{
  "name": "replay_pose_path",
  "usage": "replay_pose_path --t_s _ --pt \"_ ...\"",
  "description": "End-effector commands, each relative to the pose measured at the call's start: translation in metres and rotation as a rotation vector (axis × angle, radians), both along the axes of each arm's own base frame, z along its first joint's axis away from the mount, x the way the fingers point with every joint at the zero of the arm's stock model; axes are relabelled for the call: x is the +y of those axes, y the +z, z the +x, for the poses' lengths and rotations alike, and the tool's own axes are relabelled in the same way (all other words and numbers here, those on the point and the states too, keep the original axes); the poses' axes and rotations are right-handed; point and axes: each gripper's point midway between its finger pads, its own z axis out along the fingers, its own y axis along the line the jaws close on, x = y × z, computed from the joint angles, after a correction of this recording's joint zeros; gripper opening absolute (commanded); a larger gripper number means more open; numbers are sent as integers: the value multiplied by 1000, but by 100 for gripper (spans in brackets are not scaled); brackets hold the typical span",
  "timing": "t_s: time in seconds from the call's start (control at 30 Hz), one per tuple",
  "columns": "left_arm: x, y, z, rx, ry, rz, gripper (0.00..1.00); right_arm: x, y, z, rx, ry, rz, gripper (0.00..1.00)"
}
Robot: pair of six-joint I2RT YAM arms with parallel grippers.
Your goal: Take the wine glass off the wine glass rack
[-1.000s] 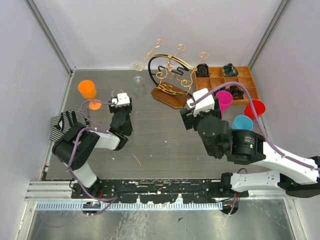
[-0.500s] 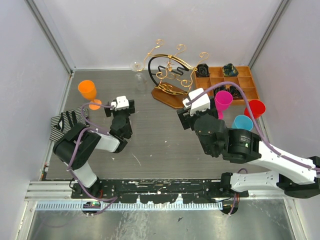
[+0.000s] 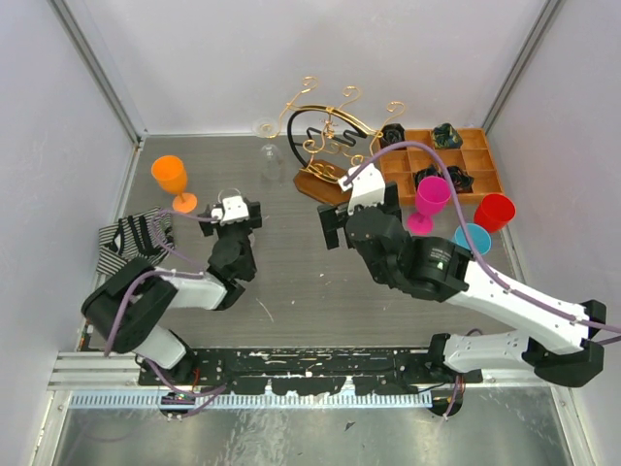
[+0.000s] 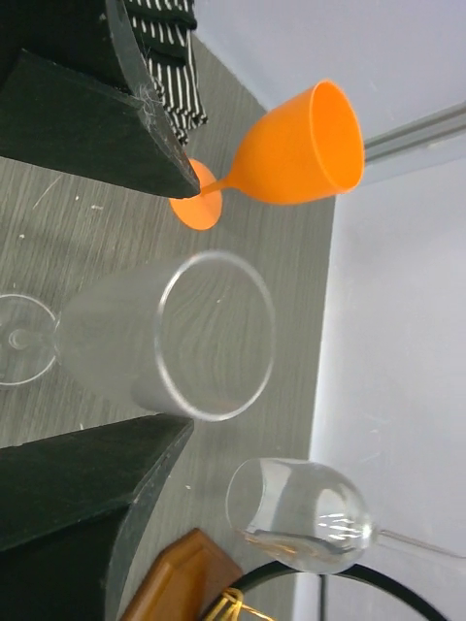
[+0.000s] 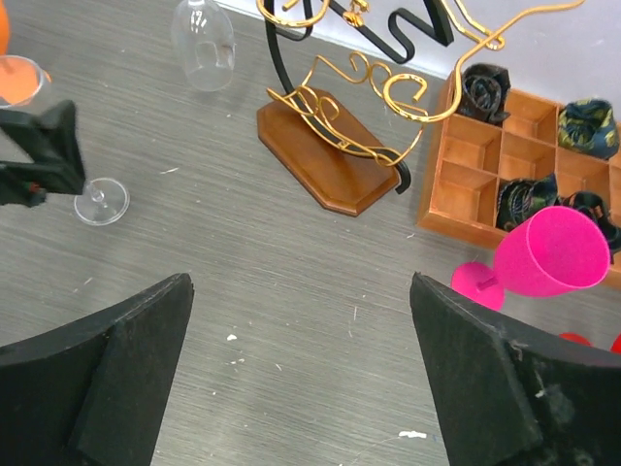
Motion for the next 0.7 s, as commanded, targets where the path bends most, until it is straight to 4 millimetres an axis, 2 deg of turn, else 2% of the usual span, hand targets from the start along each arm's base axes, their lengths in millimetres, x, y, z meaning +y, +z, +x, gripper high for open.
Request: replay_pose_path --t_s 0.0,0.13,0.2,0.23,0.3,0.43,0.47,0.63,0.67 --pt "17 34 -18 -39 66 -80 98 13 10 14 49 -23 210 100" --pt "23 54 -33 97 52 -135 98 36 8 33 109 14 235 100" --pt "28 70 -45 157 40 -199 98 50 9 45 147 40 254 97" --pt "32 69 -54 214 33 -184 98 57 8 55 171 43 273 93" --pt "38 77 -68 266 23 -223 98 72 10 73 237 79 349 81" --pt "40 98 -94 372 -27 -307 99 99 16 126 387 127 584 49" --pt "40 102 -99 397 -43 -310 98 106 13 136 416 140 614 47" --pt "35 134 -112 438 -121 -334 96 141 41 177 410 199 712 57" --pt "32 144 -111 427 -140 -345 96 145 39 185 424 198 722 57"
